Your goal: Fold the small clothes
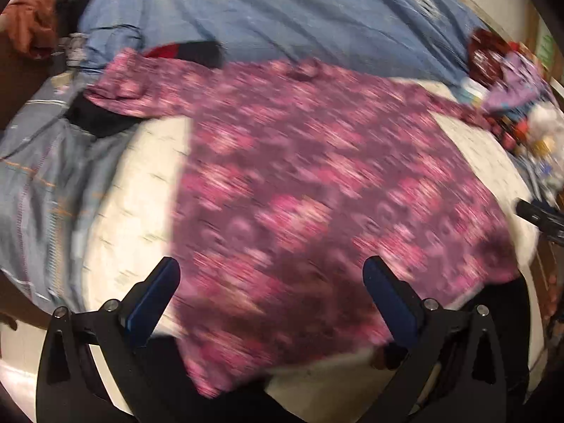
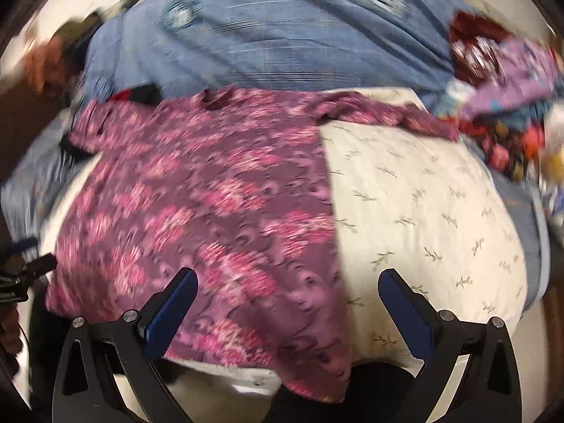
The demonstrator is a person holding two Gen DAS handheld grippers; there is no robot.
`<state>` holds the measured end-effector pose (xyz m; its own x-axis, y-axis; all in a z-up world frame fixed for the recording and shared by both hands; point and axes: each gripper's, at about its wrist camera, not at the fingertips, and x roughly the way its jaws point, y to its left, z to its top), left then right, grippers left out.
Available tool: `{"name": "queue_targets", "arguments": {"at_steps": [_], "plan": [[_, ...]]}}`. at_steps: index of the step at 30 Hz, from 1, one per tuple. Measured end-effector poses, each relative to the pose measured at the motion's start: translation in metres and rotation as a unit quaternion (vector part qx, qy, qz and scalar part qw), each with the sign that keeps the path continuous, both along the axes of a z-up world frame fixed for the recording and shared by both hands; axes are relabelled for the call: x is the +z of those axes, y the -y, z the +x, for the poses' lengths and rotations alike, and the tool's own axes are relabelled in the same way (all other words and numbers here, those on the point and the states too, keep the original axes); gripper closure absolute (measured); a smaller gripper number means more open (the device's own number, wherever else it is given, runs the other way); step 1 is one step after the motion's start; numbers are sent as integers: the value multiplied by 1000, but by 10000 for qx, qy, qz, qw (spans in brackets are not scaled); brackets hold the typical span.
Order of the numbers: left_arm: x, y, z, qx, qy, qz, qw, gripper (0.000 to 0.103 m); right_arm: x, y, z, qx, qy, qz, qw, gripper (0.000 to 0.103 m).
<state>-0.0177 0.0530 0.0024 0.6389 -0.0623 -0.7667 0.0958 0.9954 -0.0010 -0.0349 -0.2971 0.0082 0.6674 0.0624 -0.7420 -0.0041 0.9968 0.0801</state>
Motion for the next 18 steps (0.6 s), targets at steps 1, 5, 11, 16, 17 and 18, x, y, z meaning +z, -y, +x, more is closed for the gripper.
{"name": "queue_targets", "arguments": {"at_steps": [1, 5, 11, 16, 17, 18], "plan": [[4, -12, 7, 150, 47, 38, 9999, 0, 0, 13, 3, -150, -11, 136, 9998, 0], [5, -65, 45, 771, -196, 10, 9968, 0, -3, 56, 21, -594, -103, 574, 9965, 2], [-38, -92, 85, 923, -1232, -889, 9841, 0, -25, 70, 64, -680, -410, 967, 9921, 2], [-65, -73, 82, 676, -1731, -1530, 9706, 0, -52, 42, 92, -370, -783, 1042, 9908, 6], [-63, -68, 79, 635, -1643, -1457, 9735, 2, -52, 33, 91, -274, -701, 831, 9937, 8], [-60, -65, 78, 577, -1593, -1452, 9748, 19, -51, 25, 90, -80, -612, 714, 9955, 32]]}}
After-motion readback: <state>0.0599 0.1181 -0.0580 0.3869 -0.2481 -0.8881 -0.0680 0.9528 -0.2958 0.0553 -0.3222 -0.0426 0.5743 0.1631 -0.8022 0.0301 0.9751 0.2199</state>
